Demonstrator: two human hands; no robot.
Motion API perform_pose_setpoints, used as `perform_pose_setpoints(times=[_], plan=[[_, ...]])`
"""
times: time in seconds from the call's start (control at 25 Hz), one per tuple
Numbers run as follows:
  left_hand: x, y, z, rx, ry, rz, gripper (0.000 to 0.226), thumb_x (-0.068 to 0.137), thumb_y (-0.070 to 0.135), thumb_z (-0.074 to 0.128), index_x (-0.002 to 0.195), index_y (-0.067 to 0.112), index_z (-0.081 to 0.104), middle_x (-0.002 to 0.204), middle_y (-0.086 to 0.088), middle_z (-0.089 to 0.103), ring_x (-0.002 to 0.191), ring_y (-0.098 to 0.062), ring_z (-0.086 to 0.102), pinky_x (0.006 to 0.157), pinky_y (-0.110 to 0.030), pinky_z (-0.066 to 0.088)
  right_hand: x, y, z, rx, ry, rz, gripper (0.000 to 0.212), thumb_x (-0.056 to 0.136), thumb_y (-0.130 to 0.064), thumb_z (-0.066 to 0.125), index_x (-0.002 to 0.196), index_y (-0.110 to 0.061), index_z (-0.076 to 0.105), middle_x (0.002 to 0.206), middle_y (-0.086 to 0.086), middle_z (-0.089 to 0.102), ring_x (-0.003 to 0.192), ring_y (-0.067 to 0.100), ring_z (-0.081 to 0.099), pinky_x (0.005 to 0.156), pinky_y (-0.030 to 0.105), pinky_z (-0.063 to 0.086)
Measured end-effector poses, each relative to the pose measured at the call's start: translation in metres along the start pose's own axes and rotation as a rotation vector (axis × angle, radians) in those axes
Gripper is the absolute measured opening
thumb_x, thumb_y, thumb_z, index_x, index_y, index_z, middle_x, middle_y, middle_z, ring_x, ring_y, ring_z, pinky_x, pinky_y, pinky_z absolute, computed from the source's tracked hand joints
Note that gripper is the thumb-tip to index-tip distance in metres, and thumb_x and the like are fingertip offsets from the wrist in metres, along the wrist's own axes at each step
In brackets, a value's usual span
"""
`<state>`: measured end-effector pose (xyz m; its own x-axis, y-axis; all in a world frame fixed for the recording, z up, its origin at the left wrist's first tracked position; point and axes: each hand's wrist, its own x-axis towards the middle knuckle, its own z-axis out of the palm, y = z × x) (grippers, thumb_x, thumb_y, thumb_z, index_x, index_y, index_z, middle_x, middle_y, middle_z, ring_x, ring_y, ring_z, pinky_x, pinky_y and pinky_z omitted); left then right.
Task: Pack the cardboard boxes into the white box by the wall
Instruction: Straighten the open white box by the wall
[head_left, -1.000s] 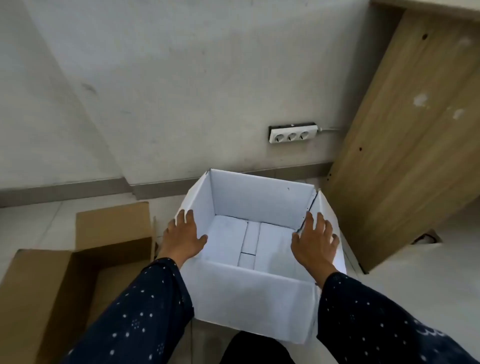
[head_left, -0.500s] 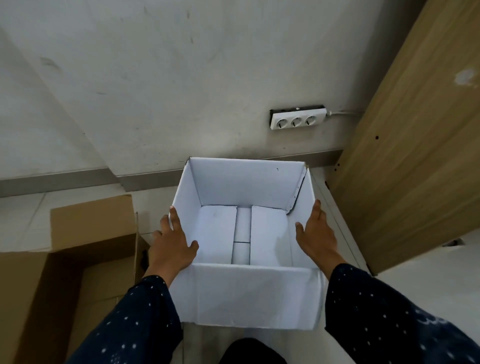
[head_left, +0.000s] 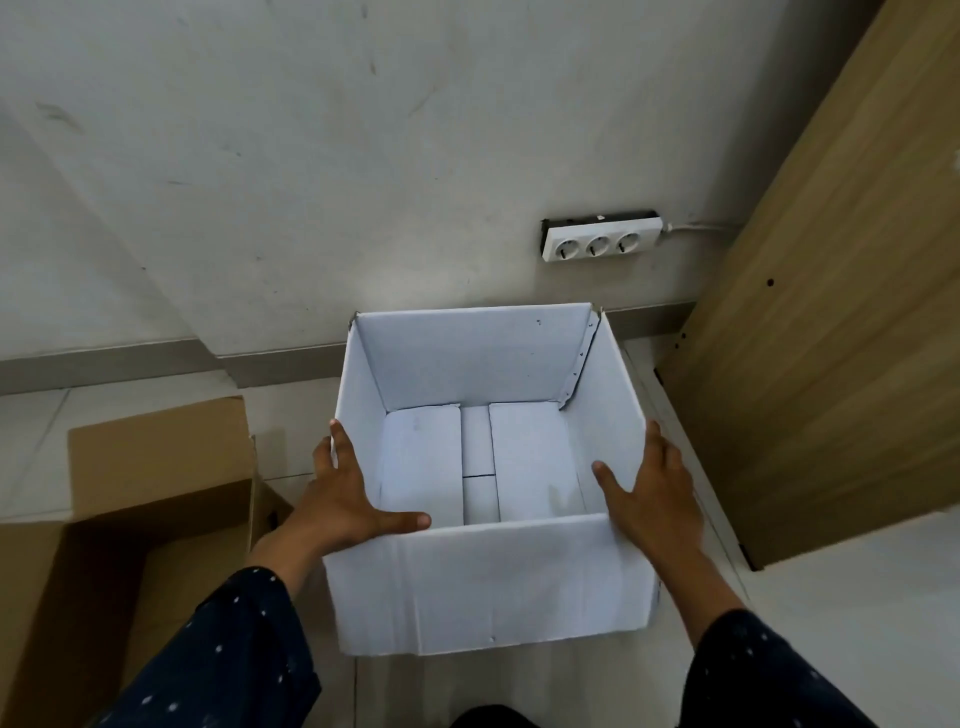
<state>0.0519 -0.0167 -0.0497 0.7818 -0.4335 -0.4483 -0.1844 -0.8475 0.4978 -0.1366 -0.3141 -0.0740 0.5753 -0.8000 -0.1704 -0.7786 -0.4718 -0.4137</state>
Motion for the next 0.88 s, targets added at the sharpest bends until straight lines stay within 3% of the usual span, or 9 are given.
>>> perform_pose_setpoints(times=[0.08, 0.2, 0.28, 0.4, 0.6, 0.72, 0.88], plan=[[0.003, 0.001, 0.006, 0.002, 0.081, 0.01, 0.156, 0.037, 0.085, 0.065, 0.142, 0.024, -0.032, 0.159, -0.003, -0.011, 0.14, -0.034, 0.027, 0.108, -0.046, 0.035, -0.001, -0.005, 0.007, 0.06, 0.083, 0.007, 0.082, 0.088, -0.054, 0.052, 0.152, -0.026, 0.008, 0.151, 0.01, 0.035, 0.128, 0.034, 0.046, 0.093, 0.048, 0.046], [0.014, 0.008, 0.018, 0.05, 0.308, 0.034, 0.116, 0.076, 0.059, 0.064, 0.149, 0.019, -0.017, 0.158, -0.012, 0.009, 0.127, -0.037, 0.045, 0.097, -0.046, 0.046, 0.021, -0.014, 0.007, 0.103, 0.179, -0.041, 0.074, 0.09, -0.045, 0.053, 0.151, -0.023, 0.018, 0.139, 0.012, 0.047, 0.113, 0.033, 0.057, 0.082, 0.042, 0.051], [0.023, 0.016, 0.02, 0.037, 0.439, 0.053, 0.099, 0.084, 0.044, 0.062, 0.151, 0.017, -0.005, 0.152, -0.015, 0.022, 0.116, -0.039, 0.053, 0.088, -0.046, 0.052, 0.04, -0.017, 0.005, 0.091, 0.19, -0.047, 0.072, 0.09, -0.044, 0.053, 0.15, -0.023, 0.02, 0.137, 0.012, 0.049, 0.108, 0.032, 0.059, 0.077, 0.039, 0.05], [0.038, 0.028, 0.016, -0.006, 0.53, 0.052, 0.09, 0.083, 0.039, 0.062, 0.15, 0.016, 0.007, 0.144, -0.015, 0.034, 0.107, -0.038, 0.057, 0.081, -0.046, 0.053, 0.065, -0.024, 0.005, 0.065, 0.185, -0.044, 0.07, 0.09, -0.044, 0.052, 0.15, -0.024, 0.02, 0.139, 0.012, 0.048, 0.112, 0.034, 0.057, 0.081, 0.042, 0.05], [0.056, 0.033, 0.008, -0.034, 0.543, 0.033, 0.09, 0.079, 0.041, 0.063, 0.149, 0.018, 0.011, 0.139, -0.013, 0.039, 0.104, -0.037, 0.057, 0.079, -0.047, 0.054, 0.087, -0.032, 0.008, 0.046, 0.194, -0.026, 0.068, 0.089, -0.045, 0.051, 0.148, -0.025, 0.022, 0.133, 0.012, 0.051, 0.106, 0.036, 0.059, 0.08, 0.045, 0.051], [0.056, 0.033, 0.006, -0.036, 0.475, 0.031, 0.095, 0.078, 0.04, 0.065, 0.15, 0.018, 0.006, 0.145, -0.012, 0.032, 0.11, -0.039, 0.054, 0.085, -0.048, 0.051, 0.086, -0.033, 0.005, 0.02, 0.147, -0.027, 0.069, 0.089, -0.045, 0.051, 0.148, -0.025, 0.019, 0.132, 0.013, 0.051, 0.104, 0.035, 0.059, 0.08, 0.045, 0.052], [0.043, 0.019, -0.014, -0.048, 0.327, 0.055, 0.092, 0.083, 0.04, 0.061, 0.151, 0.018, 0.004, 0.154, -0.011, 0.022, 0.124, -0.038, 0.045, 0.097, -0.048, 0.044, 0.071, -0.048, -0.013, -0.15, 0.071, -0.03, 0.075, 0.089, -0.042, 0.054, 0.149, -0.016, 0.018, 0.144, 0.016, 0.04, 0.119, 0.038, 0.05, 0.093, 0.049, 0.047]])
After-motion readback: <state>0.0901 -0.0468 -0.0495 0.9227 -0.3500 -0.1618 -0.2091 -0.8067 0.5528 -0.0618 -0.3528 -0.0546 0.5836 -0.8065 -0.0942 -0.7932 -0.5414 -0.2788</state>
